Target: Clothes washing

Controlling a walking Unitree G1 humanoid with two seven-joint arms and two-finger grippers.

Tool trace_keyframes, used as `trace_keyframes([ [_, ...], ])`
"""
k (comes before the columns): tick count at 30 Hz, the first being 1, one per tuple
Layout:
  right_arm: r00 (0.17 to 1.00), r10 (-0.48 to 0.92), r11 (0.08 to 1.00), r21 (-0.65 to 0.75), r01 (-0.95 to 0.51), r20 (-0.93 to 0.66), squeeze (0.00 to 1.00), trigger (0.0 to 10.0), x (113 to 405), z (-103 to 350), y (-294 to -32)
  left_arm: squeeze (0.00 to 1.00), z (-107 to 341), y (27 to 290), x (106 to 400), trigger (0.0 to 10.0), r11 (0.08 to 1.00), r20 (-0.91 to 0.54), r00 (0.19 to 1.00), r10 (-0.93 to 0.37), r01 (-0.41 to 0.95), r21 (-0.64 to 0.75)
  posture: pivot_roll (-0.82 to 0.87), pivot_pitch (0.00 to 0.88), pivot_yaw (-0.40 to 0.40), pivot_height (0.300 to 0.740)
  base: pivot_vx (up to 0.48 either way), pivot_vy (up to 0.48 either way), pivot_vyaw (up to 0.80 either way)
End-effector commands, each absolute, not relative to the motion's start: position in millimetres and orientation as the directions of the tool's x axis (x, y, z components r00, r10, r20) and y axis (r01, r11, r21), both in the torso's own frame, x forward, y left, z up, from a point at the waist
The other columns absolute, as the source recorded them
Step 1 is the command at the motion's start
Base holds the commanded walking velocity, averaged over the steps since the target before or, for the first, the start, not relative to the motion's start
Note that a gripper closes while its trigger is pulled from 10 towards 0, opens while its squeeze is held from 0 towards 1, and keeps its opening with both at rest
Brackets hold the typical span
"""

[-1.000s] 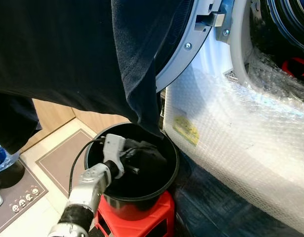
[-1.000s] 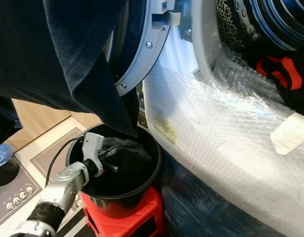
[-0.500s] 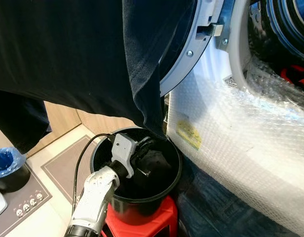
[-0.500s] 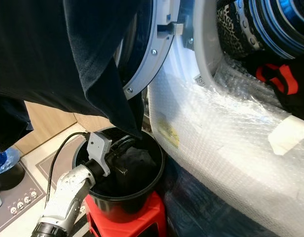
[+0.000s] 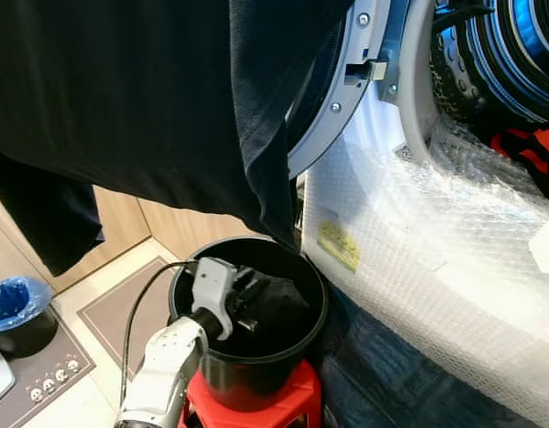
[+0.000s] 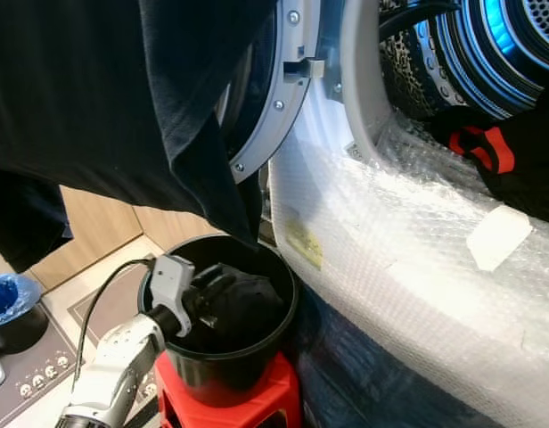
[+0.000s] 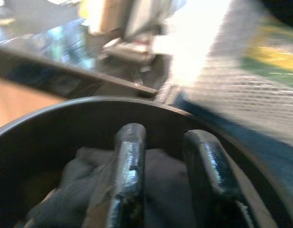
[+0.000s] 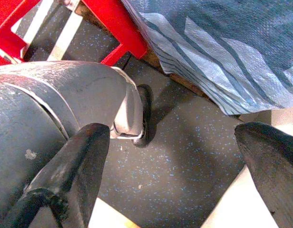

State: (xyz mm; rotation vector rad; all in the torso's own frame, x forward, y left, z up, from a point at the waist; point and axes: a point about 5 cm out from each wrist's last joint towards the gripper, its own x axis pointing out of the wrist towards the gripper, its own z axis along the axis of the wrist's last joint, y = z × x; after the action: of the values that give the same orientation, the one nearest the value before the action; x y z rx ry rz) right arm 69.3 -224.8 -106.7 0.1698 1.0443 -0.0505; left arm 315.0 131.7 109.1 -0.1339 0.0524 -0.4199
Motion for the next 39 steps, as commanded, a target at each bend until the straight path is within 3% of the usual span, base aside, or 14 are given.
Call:
trace_keyframes([
  [1,0.499,0.061,0.986,0.129,0.103,-0.865,0.0,10.0,68,-108,-220,1.0,103,135,318,10.0,0.91,-0.055,0.925,-0.375,0.356,-0.212,-0.11,0.037,-0.008,0.74,0.0,0.0,0.0],
  [13,0.497,0.065,0.987,0.13,0.097,-0.865,0.0,10.0,65,-108,-220,1.0,83,131,331,10.0,0.897,-0.232,0.907,-0.352,0.256,-0.36,-0.13,0.035,-0.008,0.74,0.0,0.0,0.0],
  [21,0.481,0.059,0.986,0.127,0.11,-0.875,0.0,10.0,50,-109,-222,1.0,81,124,335,10.0,0.86,-0.314,0.868,-0.384,0.212,-0.464,-0.14,0.084,-0.01,0.74,0.0,0.0,0.0],
  [38,0.464,0.058,0.985,0.127,0.119,-0.884,0.0,10.0,24,-108,-228,1.0,83,126,333,10.0,0.847,-0.436,0.788,-0.434,0.193,-0.495,-0.16,0.186,-0.036,0.74,0.0,0.0,0.0],
  [39,0.463,0.058,0.985,0.127,0.121,-0.885,0.0,10.0,22,-108,-228,0.0,84,131,333,10.0,0.847,-0.446,0.784,-0.431,0.181,-0.5,-0.16,0.192,-0.037,0.74,0.0,0.0,0.0],
])
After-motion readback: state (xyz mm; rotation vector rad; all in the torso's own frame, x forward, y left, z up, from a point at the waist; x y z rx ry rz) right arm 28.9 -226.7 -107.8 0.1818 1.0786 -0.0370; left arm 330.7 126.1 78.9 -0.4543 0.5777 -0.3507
